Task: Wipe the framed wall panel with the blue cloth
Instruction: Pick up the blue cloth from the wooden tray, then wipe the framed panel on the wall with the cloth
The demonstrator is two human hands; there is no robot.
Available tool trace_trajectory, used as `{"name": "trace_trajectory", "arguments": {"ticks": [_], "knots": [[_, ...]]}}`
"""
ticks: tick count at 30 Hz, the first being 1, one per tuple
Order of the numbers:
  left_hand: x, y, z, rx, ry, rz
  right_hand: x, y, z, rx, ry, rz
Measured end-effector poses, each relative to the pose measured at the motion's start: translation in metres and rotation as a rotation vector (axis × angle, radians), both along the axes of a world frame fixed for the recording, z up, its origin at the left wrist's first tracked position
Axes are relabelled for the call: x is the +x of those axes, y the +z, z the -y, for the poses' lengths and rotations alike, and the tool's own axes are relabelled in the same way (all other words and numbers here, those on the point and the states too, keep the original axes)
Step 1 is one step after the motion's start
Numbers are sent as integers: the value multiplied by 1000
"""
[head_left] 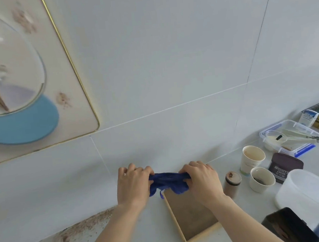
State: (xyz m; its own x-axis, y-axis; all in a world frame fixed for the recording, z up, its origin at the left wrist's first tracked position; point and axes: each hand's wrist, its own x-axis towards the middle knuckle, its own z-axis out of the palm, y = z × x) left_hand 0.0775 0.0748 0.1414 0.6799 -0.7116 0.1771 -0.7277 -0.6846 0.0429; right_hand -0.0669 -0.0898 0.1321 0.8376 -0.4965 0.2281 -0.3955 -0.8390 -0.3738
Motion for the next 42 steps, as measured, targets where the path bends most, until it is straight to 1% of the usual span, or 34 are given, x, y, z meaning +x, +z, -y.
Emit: {"name": "trace_trajectory", "arguments": {"ticks": [7,13,15,18,20,22,24,28,31,33,35,36,37,39,40,42], "knots": [[19,66,-71,-65,73,86,32,66,-59,-77,57,45],[35,110,-134,-115,130,149,57,109,-112,-94,121,73],[40,122,-153,-127,151,165,67,123,-128,-86,126,75],[48,136,-175,-172,172,186,78,143,-149,-17,98,65],[52,145,-187,-206,183,192,85,153,-159,70,89,84],[54,153,-196,-264,190,191,92,159,-165,215,109,132],[57,160,-202,-351,177,184,97,168,-167,454,136,209],[60,179,-206,-470,126,121,97,188,-170,1016,168,313],[57,192,-201,-579,89,-15,103,197,-178,1337,220,407],[53,197,-193,-657,105,-135,109,205,-186,1510,231,487],[47,199,-184,-726,130,-189,115,212,-193,1653,304,518],[45,199,-179,-765,142,-200,117,216,-198,1687,357,507],[42,199,-174,-789,152,-202,118,219,-201,1678,403,486],[40,199,-166,-796,131,-212,121,219,-204,1548,436,453],[42,198,-164,-793,95,-233,124,217,-204,1458,420,465],[46,199,-164,-768,7,-267,128,214,-200,1309,320,544]]}}
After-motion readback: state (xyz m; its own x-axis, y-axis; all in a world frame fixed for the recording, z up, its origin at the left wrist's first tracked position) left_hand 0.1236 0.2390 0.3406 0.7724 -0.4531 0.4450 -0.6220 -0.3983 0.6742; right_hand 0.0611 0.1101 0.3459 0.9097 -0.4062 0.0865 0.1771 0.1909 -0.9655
